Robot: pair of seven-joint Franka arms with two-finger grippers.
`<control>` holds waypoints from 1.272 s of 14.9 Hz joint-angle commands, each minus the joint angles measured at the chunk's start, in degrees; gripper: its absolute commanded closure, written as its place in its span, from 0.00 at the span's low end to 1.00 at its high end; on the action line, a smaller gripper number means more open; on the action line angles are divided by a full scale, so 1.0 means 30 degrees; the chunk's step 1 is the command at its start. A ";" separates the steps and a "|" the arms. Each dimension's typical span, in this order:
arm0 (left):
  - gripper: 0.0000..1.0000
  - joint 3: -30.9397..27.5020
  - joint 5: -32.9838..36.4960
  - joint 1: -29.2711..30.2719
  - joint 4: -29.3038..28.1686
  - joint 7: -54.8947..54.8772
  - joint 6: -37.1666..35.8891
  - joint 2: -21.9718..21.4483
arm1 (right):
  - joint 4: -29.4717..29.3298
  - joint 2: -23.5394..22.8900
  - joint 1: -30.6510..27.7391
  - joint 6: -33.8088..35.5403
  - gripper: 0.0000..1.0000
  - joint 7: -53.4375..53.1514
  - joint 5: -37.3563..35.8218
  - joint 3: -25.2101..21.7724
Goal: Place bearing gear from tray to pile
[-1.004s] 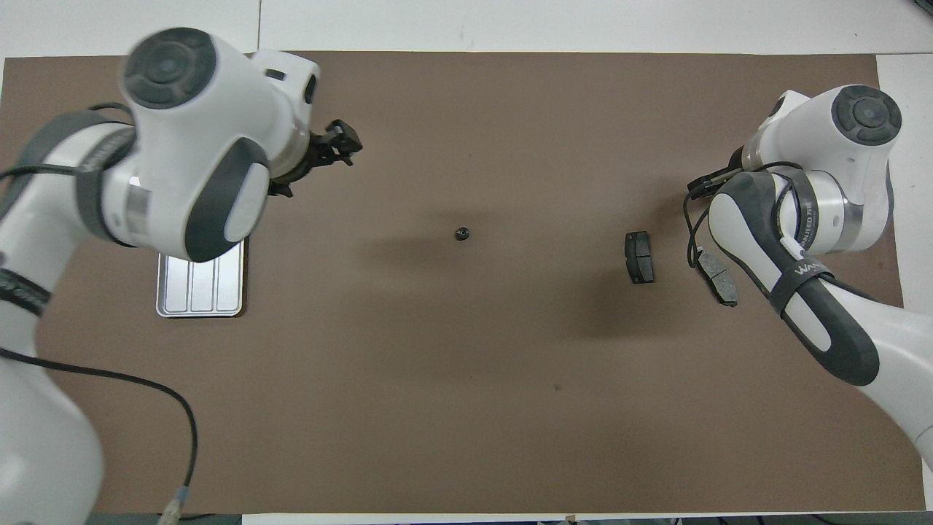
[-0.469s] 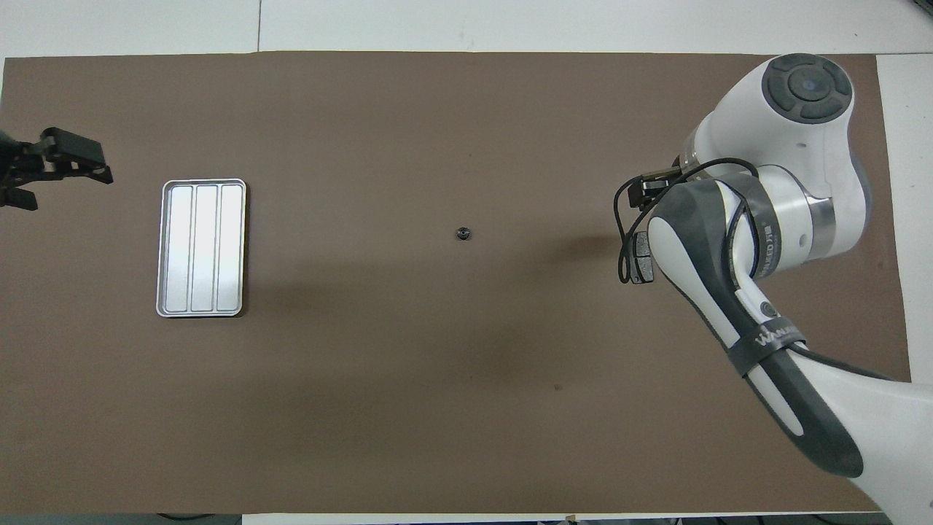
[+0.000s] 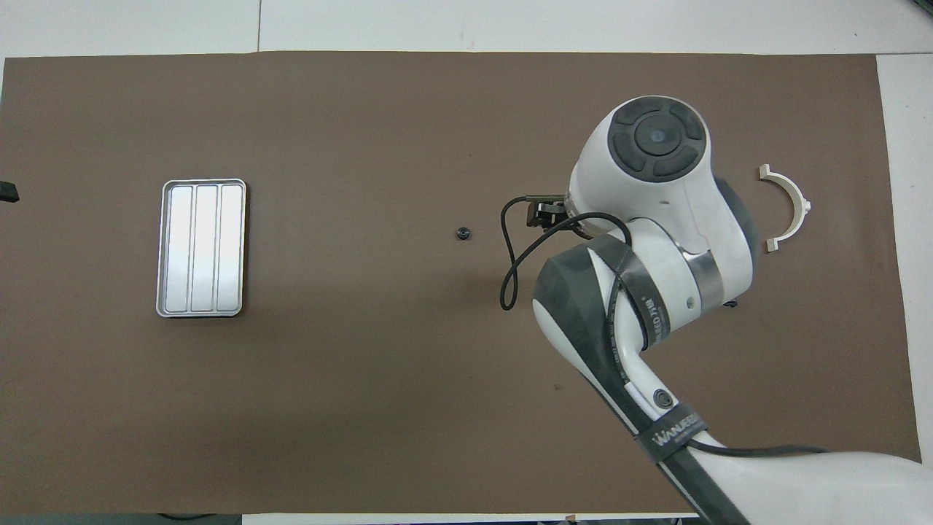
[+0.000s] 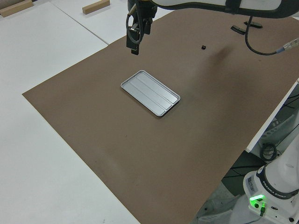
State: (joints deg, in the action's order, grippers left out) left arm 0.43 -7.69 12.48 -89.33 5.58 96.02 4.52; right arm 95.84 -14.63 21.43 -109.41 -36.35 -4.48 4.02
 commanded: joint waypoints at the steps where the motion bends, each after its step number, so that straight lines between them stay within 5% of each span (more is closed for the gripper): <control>1: 0.00 0.0239 -0.0719 0.0176 -0.0691 -0.0160 -0.0016 -0.0771 | 0.0044 -0.0132 0.0735 -0.1111 0.00 -0.2231 0.0408 0.0240; 6: 0.00 0.0239 -0.0690 0.0146 -0.0836 0.0104 -0.0218 -0.1327 | -0.0217 -0.1742 0.2320 -0.3838 0.00 -0.5723 0.0379 0.0241; 13: 0.00 0.0385 -0.0341 -0.1109 -0.2097 0.0248 -0.0337 -0.2033 | -0.3468 -0.5900 0.3200 -0.3577 0.00 -0.7513 -0.0704 0.0182; 19: 0.00 0.0649 0.1742 -0.3837 -0.1308 0.0485 -0.1508 -0.1711 | -0.3881 -0.7486 0.2878 -0.3987 0.00 -0.7543 -0.1261 0.0095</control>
State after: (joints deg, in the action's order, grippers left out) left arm 2.71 -4.65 3.58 -93.33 6.62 92.73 0.35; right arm 86.11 -35.35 30.69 -120.86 -57.73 -6.23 3.90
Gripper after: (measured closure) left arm 0.000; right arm 0.000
